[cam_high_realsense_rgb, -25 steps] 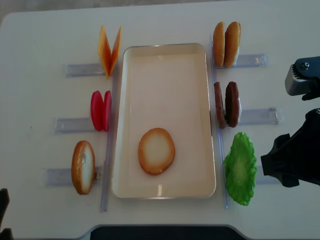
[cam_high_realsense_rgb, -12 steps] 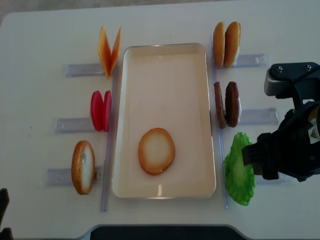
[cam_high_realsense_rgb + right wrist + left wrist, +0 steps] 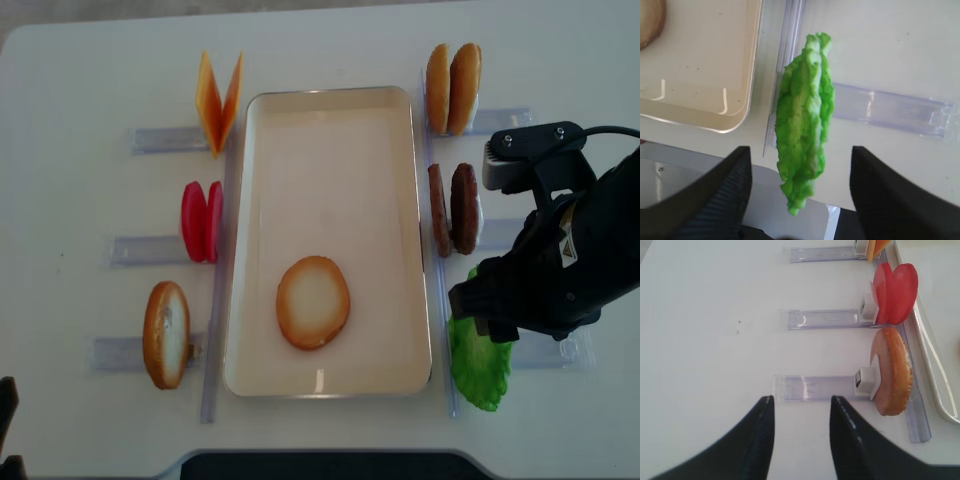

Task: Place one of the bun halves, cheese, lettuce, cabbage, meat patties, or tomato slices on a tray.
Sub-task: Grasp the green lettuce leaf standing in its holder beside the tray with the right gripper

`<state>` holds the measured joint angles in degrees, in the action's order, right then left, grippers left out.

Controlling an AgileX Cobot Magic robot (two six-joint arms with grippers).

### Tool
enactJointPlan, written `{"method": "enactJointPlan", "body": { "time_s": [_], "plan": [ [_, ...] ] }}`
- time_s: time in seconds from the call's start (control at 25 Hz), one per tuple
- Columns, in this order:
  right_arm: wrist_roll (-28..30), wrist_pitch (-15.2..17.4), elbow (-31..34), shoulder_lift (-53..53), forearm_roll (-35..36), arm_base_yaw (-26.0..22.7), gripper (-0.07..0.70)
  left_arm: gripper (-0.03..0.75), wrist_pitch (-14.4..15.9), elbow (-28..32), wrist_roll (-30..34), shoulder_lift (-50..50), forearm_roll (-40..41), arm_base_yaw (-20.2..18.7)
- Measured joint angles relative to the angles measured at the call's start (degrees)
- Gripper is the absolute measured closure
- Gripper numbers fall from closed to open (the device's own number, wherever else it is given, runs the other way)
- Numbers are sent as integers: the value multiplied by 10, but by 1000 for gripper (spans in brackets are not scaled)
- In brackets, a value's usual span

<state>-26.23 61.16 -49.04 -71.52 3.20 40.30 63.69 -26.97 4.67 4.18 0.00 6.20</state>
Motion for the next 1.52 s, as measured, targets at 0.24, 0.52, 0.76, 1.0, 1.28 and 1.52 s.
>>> {"method": "enactJointPlan", "body": {
  "time_s": [0.24,0.52,0.76,1.0,1.28,1.52],
  "plan": [
    [21,-22,0,-24,10,-1,190,430,0,0,0,0,0,0],
    [26,-36,0,-29,10,-1,197,430,0,0,0,0,0,0],
    [27,-36,0,-29,10,-1,254,430,0,0,0,0,0,0],
    [27,-38,0,-29,9,-1,291,430,0,0,0,0,0,0],
    [27,-38,0,-29,5,-1,413,432,0,0,0,0,0,0],
    [26,-38,0,-29,-3,-1,601,433,0,0,0,0,0,0]
  ]
}}
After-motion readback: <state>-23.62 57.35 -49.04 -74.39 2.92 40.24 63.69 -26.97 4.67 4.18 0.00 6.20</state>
